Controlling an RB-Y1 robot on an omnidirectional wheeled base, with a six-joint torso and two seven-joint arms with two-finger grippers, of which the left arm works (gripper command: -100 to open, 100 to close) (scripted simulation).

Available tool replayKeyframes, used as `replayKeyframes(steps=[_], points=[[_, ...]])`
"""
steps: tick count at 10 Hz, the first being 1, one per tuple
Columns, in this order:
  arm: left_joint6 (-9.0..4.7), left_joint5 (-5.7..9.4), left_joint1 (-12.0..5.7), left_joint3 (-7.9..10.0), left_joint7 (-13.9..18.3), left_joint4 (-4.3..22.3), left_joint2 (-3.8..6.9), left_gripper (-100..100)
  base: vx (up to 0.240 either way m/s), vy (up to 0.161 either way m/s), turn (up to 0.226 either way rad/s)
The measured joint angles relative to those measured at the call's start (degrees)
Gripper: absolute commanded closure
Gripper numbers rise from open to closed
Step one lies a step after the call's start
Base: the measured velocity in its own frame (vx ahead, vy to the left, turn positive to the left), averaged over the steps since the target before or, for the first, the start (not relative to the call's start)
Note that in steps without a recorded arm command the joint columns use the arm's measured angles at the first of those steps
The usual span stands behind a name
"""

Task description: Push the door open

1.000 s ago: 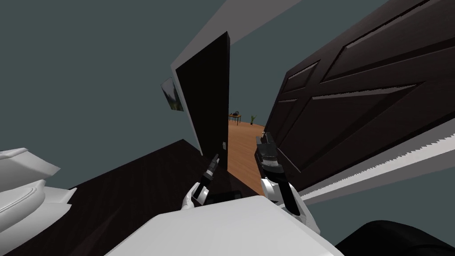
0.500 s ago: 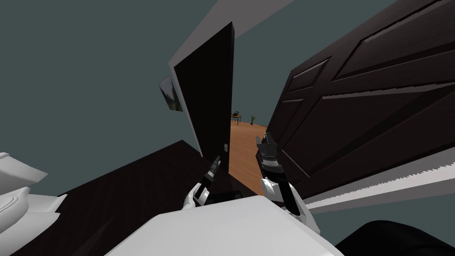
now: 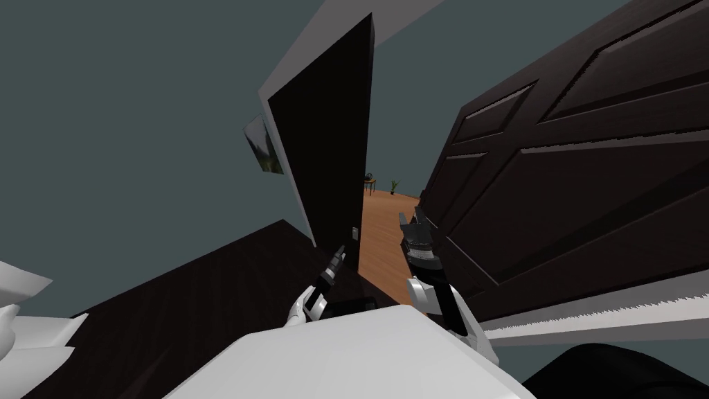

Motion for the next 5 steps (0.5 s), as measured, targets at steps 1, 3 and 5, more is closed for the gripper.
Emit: replayKeyframes(steps=[1,3,5], points=[[-0.40,-0.02,-0.67,-0.23,0.2,1.5,-0.09,-100,0.113,0.065,-0.018],[-0.55,-0.10,-1.33,-0.61,0.6,2.8,-0.16,-100,0.087,-0.022,-0.026],[-0.85,0.02,-1.36,-0.32,0.3,3.3,0.11,-100,0.181,-0.097,-0.023]])
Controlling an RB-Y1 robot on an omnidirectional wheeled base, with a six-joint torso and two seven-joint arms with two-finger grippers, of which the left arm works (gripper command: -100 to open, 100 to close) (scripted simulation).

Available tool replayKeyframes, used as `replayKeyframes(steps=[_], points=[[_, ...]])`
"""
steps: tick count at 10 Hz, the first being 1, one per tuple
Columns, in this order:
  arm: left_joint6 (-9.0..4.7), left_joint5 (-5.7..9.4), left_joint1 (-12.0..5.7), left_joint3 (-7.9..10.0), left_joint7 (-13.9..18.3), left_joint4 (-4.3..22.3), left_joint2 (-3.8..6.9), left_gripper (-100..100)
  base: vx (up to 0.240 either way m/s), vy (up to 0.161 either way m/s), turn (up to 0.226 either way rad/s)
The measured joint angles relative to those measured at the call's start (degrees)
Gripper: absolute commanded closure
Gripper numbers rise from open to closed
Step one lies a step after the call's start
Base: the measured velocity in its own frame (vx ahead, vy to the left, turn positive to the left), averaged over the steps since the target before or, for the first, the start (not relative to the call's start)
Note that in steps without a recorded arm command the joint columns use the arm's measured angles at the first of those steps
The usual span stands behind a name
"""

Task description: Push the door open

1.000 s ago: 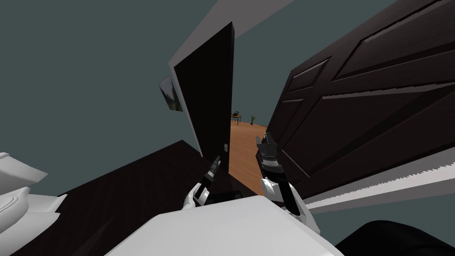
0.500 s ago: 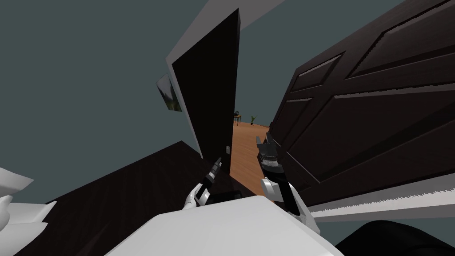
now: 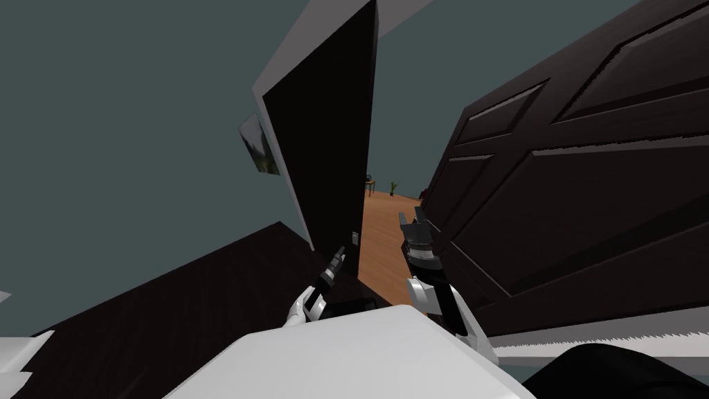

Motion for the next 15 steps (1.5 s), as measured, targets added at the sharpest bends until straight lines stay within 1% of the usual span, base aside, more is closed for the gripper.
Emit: replayKeyframes(steps=[2,4,6,8,9,14,15], points=[[0.14,0.06,0.30,0.18,-0.2,-0.3,0.19,-100,0.162,-0.124,-0.035],[-0.06,0.19,0.20,0.47,-0.6,0.2,-0.03,-100,0.158,-0.110,-0.022],[-0.23,0.30,0.27,0.73,-0.9,0.4,-0.41,-100,0.169,-0.089,-0.027],[-0.43,0.40,0.29,0.99,-1.2,0.8,-1.05,-100,0.114,-0.070,-0.004],[-0.51,0.39,0.37,0.96,-1.2,0.8,-1.09,100,-0.015,0.007,-0.009],[-0.29,0.37,0.35,0.95,-1.2,0.9,-1.05,100,-0.010,0.007,-0.003],[-0.27,0.37,0.38,0.95,-1.2,0.9,-1.03,100,0.067,-0.064,0.045]])
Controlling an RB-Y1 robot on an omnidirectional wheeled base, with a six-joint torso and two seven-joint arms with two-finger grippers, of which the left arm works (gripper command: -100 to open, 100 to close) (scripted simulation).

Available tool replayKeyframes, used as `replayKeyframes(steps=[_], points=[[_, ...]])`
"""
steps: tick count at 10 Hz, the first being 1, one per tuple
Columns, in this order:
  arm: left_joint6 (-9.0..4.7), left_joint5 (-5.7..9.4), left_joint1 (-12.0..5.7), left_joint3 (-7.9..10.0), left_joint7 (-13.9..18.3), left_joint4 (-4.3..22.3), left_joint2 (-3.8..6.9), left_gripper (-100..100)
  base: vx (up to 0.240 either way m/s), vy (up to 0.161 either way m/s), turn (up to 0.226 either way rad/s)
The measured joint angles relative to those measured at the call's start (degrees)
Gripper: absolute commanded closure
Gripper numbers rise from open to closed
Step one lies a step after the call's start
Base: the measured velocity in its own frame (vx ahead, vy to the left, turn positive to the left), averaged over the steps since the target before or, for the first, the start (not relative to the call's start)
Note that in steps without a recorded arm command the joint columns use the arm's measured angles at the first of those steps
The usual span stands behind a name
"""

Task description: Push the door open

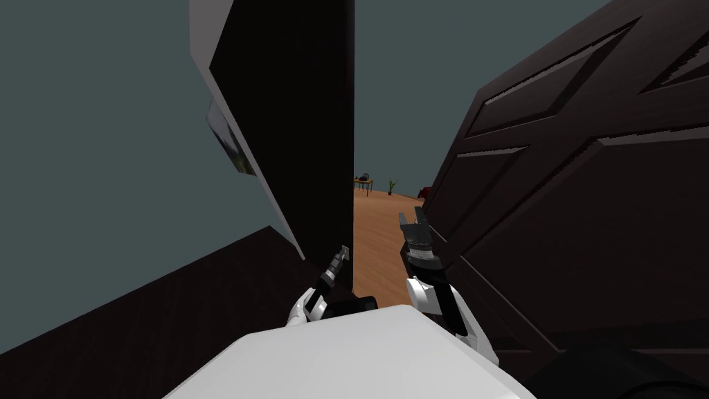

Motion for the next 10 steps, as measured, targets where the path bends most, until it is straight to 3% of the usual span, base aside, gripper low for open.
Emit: replayKeyframes(steps=[1,5,6,8,9,10], points=[[0.73,-0.12,0.80,-0.01,0.0,-1.1,0.35,100,0.134,-0.122,0.047],[-0.26,0.28,-0.41,1.70,-0.8,1.6,0.25,100,0.144,-0.120,0.056],[0.26,0.24,0.42,1.97,-0.9,0.1,0.53,100,0.161,-0.124,0.061],[0.03,0.58,-0.37,3.25,-1.2,1.1,0.82,100,0.152,-0.118,0.103],[0.62,0.74,0.10,3.93,-1.3,-0.1,1.42,100,0.142,-0.138,0.082],[0.11,1.08,-0.50,4.98,-1.5,1.1,1.65,-100,-0.063,-0.048,0.080]])
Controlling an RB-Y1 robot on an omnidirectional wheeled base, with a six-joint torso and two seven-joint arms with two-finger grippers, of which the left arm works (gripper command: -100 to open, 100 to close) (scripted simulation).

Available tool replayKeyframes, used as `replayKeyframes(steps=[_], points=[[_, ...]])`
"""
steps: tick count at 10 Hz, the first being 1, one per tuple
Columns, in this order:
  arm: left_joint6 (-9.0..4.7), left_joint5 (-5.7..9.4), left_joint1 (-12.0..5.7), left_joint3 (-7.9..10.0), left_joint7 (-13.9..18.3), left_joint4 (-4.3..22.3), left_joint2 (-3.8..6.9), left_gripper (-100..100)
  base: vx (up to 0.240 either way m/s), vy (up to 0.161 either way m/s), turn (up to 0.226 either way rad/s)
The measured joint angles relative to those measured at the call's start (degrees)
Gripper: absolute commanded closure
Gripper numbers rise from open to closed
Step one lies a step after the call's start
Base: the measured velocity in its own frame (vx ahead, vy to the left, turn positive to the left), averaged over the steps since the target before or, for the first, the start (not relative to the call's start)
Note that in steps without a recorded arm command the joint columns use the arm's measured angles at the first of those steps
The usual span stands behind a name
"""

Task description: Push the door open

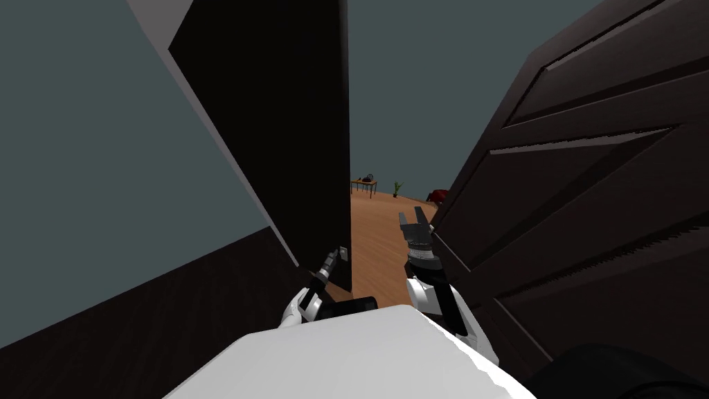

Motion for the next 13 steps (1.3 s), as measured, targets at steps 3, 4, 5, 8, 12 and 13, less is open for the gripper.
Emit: replayKeyframes(steps=[3,4,5,8,12,13], points=[[0.22,0.13,0.03,-0.02,0.3,-0.4,0.17,-100,-0.186,0.032,0.025],[0.28,0.18,0.04,-0.03,0.4,-0.5,0.13,-100,-0.211,0.033,0.045],[0.35,0.23,0.06,-0.03,0.5,-0.6,0.06,-100,-0.259,0.022,0.051],[0.79,0.34,0.34,-0.12,0.9,-1.4,-0.33,-100,-0.112,0.005,0.012],[0.52,0.52,0.25,0.33,0.3,-1.1,-0.18,-100,0.181,-0.093,-0.020],[0.41,0.58,0.21,0.47,0.2,-1.0,-0.27,-100,0.199,-0.119,-0.025]])
